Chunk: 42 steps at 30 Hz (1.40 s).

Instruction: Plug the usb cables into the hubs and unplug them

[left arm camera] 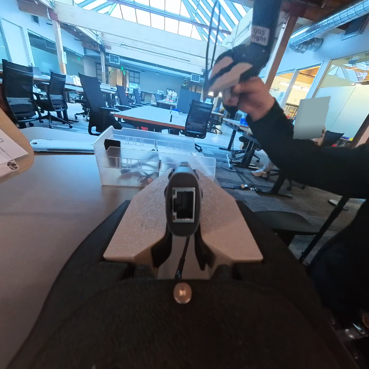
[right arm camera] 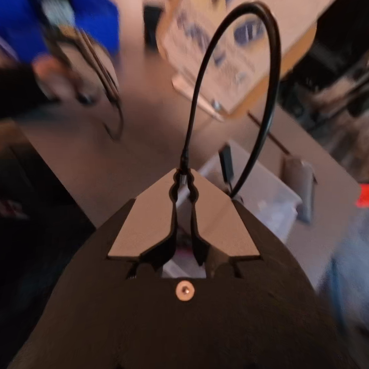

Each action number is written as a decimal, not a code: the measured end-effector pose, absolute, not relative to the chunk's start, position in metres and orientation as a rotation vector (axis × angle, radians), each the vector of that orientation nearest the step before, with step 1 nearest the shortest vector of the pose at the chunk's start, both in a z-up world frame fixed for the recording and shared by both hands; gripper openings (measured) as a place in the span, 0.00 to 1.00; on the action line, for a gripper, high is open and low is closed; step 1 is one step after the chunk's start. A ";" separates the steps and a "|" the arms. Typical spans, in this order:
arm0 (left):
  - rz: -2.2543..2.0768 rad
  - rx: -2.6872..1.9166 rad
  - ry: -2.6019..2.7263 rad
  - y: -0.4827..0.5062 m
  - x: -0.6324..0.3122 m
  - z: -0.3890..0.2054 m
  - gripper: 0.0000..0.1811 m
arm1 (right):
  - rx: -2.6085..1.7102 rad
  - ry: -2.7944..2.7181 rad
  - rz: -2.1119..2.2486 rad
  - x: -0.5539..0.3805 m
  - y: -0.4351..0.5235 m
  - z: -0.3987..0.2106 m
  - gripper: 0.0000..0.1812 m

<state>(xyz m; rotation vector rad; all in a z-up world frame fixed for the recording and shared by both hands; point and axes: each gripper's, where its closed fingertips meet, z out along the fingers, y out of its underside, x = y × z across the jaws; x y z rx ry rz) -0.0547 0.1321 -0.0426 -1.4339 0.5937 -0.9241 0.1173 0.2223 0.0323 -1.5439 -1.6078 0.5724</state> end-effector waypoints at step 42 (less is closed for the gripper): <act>-0.960 -1.362 0.692 0.119 -0.032 -0.035 0.19 | -1.192 -1.887 0.534 -0.027 0.139 -0.040 0.08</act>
